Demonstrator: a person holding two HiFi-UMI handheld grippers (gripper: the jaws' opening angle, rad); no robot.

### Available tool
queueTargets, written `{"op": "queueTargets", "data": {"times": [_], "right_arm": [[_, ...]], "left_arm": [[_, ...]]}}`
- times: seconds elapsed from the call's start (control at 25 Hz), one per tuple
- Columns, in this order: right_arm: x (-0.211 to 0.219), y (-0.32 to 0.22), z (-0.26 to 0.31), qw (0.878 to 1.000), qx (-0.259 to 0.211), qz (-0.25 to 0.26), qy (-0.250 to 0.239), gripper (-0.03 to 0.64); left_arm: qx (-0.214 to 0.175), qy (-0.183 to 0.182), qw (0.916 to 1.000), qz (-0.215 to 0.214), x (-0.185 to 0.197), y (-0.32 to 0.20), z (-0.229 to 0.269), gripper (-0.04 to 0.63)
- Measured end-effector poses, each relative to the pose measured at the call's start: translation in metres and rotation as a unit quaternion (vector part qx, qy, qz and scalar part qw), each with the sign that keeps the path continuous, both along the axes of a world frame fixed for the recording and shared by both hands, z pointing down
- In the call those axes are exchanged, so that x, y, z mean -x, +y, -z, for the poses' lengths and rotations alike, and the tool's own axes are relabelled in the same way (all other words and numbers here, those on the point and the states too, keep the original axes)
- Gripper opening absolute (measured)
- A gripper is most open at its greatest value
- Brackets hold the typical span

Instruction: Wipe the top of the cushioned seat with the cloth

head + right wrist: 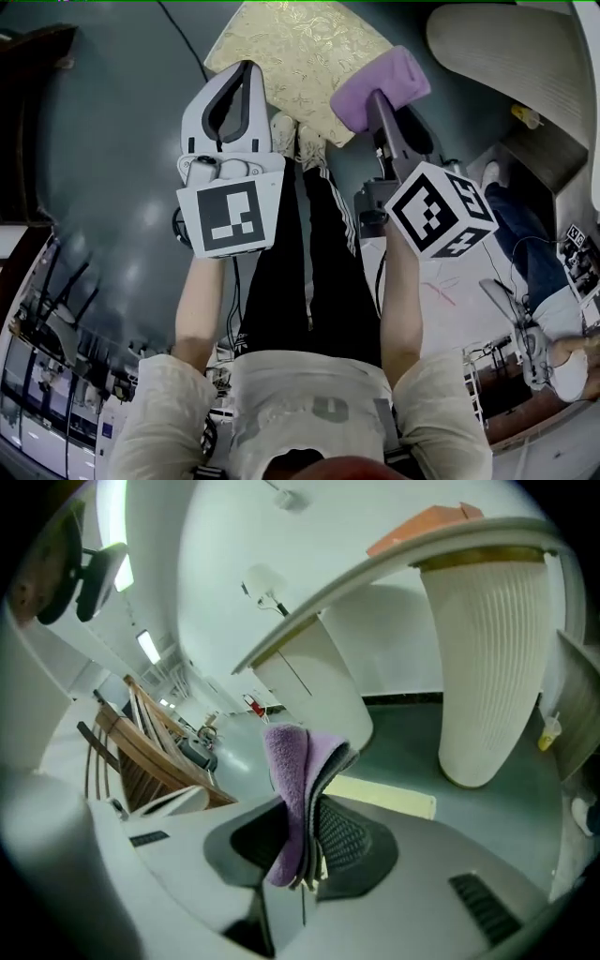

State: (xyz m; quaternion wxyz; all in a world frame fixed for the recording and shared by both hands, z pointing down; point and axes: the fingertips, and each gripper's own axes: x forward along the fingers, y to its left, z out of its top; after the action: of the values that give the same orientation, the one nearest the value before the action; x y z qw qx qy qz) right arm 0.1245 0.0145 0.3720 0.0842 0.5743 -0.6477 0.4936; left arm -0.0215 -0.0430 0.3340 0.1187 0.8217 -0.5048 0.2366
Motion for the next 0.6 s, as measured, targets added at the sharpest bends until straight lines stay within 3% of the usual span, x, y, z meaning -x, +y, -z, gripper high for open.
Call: {"op": "queueTargets", "data": {"times": [0.28, 0.6], "right_arm": [[0.042, -0.019, 0.044, 0.999, -0.035, 0.023, -0.007, 0.087], [0.131, -0.041, 0.012, 0.996, -0.027, 0.082, -0.02, 0.089]], "left_arm": [[-0.004, 0.009, 0.9993, 0.036, 0.024, 0.002, 0.013, 0.006], [0.004, 0.003, 0.9975, 0.071, 0.076, 0.009, 0.013, 0.006]]}}
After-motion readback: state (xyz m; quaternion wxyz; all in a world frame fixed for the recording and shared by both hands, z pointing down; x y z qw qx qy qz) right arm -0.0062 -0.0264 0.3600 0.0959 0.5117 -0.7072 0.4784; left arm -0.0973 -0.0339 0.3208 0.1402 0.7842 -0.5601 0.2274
